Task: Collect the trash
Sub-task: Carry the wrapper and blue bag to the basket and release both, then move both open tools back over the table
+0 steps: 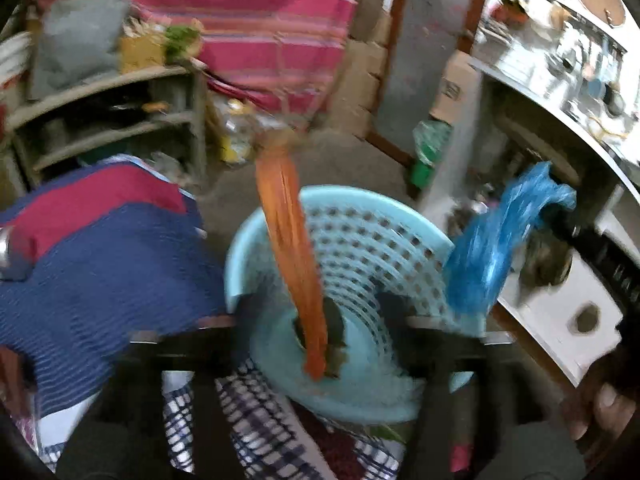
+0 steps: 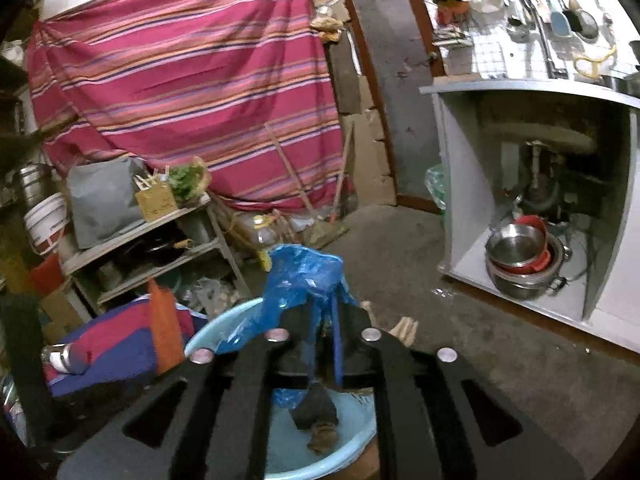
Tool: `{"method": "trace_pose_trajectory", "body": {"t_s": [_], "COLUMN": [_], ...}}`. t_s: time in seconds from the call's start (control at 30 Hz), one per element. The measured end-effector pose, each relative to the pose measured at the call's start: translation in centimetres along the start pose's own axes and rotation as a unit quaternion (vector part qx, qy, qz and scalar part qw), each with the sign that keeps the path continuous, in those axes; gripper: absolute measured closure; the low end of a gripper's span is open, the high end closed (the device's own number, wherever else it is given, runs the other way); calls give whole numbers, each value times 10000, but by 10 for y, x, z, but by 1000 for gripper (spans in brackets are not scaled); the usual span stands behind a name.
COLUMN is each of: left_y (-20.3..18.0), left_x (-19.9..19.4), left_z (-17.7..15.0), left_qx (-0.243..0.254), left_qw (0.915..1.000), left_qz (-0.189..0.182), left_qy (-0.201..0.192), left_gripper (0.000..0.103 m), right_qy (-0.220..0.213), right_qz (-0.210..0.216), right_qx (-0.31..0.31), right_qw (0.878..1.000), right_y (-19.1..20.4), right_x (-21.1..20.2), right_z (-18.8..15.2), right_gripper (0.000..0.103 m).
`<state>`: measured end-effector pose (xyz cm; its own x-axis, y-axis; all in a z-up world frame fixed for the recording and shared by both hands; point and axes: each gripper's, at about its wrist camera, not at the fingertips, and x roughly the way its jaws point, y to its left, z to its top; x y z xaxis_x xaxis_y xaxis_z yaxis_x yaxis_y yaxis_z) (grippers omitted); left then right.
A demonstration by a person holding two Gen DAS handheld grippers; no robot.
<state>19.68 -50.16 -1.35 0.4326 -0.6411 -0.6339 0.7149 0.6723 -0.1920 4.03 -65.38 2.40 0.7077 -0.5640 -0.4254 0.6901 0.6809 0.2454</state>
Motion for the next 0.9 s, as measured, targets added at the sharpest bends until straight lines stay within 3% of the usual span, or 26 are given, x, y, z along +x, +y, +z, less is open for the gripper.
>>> {"method": "trace_pose_trajectory", "body": {"t_s": [0.03,0.07,0.5,0.8,0.9], "left_y": [3,4,28,84,110], "left_x": [-2,-4,-53,-130,-170], "left_z": [1,3,11,8,-1], "left_qx": [-52,-74,-96,-267,-314], "left_qw": [10000,10000,9991,9952,9920], "left_qz": [-35,-59,197,656,928], "left_qy": [-6,-8,-365,-675,-802], "left_gripper": [37,37,38,38,38], "right_qy": [-78,-146,-349,-534,-655], "right_qz": [-52,-74,88,203,451], "right_qx": [22,84,-101,-377,-403], "right_qw": [10000,9998,9993,9977,9960], "right_y": [0,-1,15,42,59], "right_x": [-2,-3,-20,-44,-56], "right_z": [-1,-1,8,16,20], "right_gripper": [39,35,35,35,35]}}
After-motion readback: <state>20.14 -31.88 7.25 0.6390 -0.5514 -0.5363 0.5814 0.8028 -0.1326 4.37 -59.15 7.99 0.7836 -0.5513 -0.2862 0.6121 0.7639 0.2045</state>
